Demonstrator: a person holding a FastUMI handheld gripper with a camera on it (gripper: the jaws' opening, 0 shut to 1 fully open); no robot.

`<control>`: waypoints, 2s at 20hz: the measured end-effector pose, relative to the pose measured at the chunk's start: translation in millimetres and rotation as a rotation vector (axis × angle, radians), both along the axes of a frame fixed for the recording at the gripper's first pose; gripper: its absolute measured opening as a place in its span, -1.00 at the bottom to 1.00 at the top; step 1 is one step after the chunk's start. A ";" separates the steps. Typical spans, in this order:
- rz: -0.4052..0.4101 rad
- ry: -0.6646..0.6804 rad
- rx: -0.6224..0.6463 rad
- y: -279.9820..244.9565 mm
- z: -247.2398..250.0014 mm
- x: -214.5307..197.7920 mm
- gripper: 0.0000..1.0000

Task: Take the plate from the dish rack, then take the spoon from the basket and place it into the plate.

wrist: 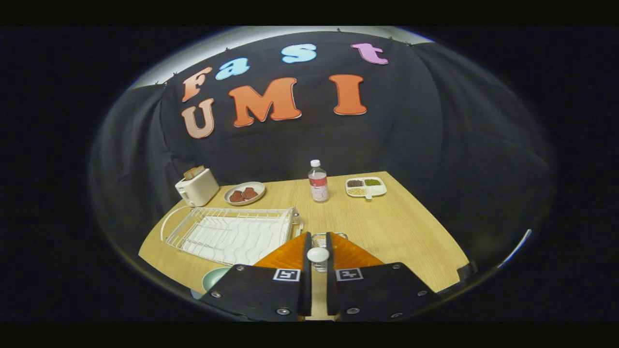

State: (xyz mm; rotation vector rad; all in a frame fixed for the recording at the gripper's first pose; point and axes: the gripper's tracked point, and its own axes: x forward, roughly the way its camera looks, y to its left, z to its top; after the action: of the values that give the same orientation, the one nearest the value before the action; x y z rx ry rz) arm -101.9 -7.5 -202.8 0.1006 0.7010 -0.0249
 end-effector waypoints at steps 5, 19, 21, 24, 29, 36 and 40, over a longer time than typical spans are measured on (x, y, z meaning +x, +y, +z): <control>0.070 0.002 0.094 28.2 20.3 -8.1 -0.75; 0.299 0.127 0.282 130.5 -9.7 -65.1 -0.76; 0.312 0.163 0.301 142.7 -27.0 -69.0 -0.76; 0.331 0.188 0.314 155.4 -41.7 -74.9 -0.76; 0.359 0.207 0.330 175.2 -61.8 -77.9 -0.76; 0.386 0.242 0.315 189.2 -87.8 -84.4 -0.76; 0.405 0.272 0.271 183.7 -100.9 -95.2 -0.75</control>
State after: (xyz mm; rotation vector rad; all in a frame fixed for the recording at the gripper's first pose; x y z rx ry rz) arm -197.1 176.2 -303.7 0.2159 0.9836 0.4532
